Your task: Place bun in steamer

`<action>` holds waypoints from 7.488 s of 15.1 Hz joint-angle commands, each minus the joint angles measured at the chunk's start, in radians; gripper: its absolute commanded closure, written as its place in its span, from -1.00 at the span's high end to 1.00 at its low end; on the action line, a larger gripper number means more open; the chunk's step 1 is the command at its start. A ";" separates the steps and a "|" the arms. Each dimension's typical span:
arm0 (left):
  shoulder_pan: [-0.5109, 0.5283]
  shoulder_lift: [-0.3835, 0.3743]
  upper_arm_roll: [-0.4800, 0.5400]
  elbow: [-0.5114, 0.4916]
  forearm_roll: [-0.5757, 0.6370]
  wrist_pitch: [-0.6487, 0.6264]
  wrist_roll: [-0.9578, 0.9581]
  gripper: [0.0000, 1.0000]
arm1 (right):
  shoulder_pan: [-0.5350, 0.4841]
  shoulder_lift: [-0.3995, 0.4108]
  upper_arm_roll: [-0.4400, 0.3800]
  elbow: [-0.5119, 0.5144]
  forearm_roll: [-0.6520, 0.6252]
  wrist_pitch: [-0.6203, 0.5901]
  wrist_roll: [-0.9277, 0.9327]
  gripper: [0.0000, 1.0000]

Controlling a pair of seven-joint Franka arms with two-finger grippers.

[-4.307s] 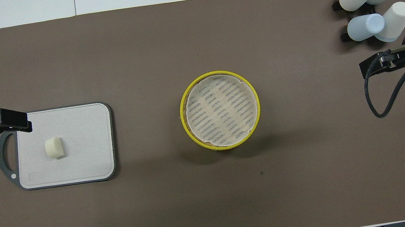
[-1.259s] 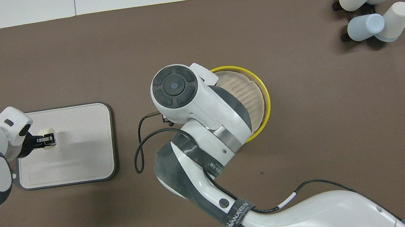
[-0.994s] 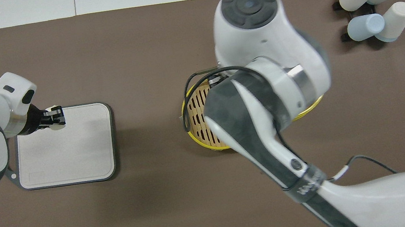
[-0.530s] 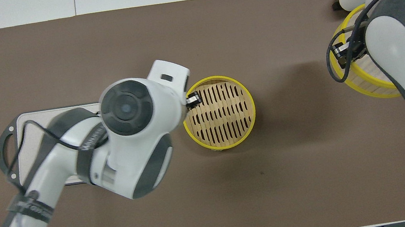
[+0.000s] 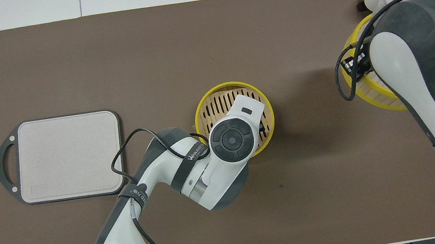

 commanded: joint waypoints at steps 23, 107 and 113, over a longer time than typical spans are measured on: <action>0.672 -0.386 0.028 0.105 0.080 -0.638 0.777 1.00 | 0.483 0.168 0.009 -0.009 0.075 0.442 0.585 -1.00; 0.729 -0.453 0.016 0.115 0.022 -0.738 0.874 1.00 | -0.152 -0.293 -0.008 -0.182 -0.008 0.047 0.099 1.00; 0.729 -0.453 0.016 0.115 0.022 -0.738 0.874 1.00 | -0.164 -0.291 -0.008 -0.180 -0.014 0.040 0.094 1.00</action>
